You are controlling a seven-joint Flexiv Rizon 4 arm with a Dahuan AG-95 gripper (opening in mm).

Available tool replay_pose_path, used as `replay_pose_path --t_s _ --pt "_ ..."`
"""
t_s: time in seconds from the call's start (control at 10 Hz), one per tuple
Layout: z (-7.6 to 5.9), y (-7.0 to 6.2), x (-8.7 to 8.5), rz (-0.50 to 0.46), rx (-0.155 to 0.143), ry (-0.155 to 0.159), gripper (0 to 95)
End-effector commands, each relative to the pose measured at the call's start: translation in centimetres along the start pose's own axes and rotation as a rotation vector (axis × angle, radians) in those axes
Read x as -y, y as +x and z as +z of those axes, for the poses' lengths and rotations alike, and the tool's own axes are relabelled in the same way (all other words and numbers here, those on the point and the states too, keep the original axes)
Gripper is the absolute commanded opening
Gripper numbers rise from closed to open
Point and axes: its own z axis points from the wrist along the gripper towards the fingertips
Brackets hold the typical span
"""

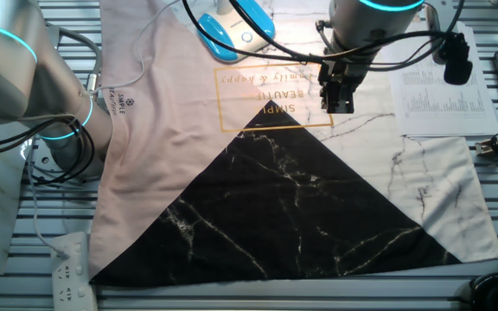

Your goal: Turn off the desk lamp by pressing the button

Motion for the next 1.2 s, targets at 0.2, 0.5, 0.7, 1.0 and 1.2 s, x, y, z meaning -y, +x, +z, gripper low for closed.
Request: replay_pose_path --t_s 0.2,0.5,0.7,1.0,1.2 --pt "0.0 -0.2 -0.1 0.085 -0.018 -0.482 0.0" --pt "0.1 -0.3 -0.9 0.088 -0.019 -0.565 0.0" --pt "0.5 -0.5 -2.7 0.121 -0.011 -0.572 0.0" --pt "1.2 -0.7 -5.6 0.147 -0.006 -0.603 0.0" --pt "1.9 -0.7 -7.5 0.143 -0.005 -0.611 0.0"
